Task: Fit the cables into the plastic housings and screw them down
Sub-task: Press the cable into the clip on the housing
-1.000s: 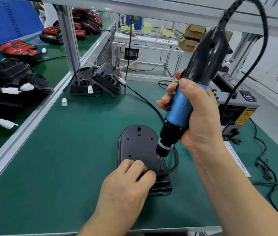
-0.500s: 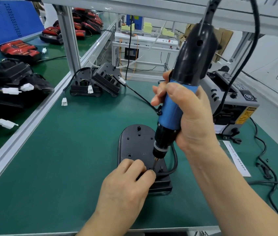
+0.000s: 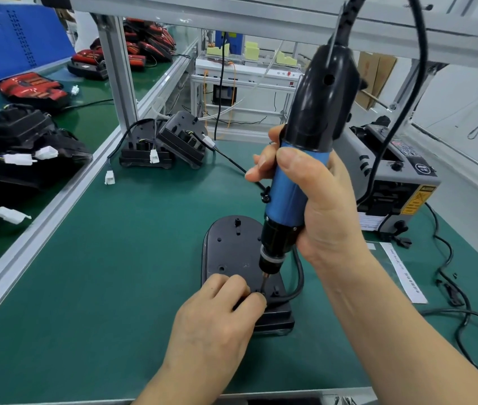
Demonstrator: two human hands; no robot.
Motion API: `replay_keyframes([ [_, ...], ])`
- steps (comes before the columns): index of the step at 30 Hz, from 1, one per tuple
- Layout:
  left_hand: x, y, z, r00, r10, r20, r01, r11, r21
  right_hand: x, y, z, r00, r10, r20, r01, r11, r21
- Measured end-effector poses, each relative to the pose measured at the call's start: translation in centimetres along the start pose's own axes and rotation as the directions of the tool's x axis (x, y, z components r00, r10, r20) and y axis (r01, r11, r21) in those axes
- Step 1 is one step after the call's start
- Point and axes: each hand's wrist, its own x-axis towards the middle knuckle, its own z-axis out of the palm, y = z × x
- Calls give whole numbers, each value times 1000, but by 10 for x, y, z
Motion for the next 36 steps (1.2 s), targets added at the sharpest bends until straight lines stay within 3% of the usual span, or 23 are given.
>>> replay_keyframes([
  [9, -2, -3, 5, 1000, 3, -12, -3, 1000, 1, 3, -1, 1, 998, 67, 5, -67, 997, 35],
  [18, -6, -5, 10, 998, 25, -52, -25, 1000, -1, 3, 2, 4, 999, 44, 24, -43, 998, -34],
  [23, -6, -5, 8, 999, 24, -25, -24, 1000, -15, 4, -2, 0, 999, 29, 23, -30, 998, 63],
  [27, -5, -4, 6, 1000, 15, -10, -16, 1000, -25, 7, -17, -19, 987, 37, -156, -5, 980, 199],
  [30, -3, -3, 4, 1000, 22, -18, -22, 999, -26, 3, -35, -50, 937, 57, -344, 17, 978, 207],
  [36, -1, -3, 4, 999, 22, -44, -24, 998, -51, -25, -46, -116, 693, 173, -700, -84, 984, 160],
])
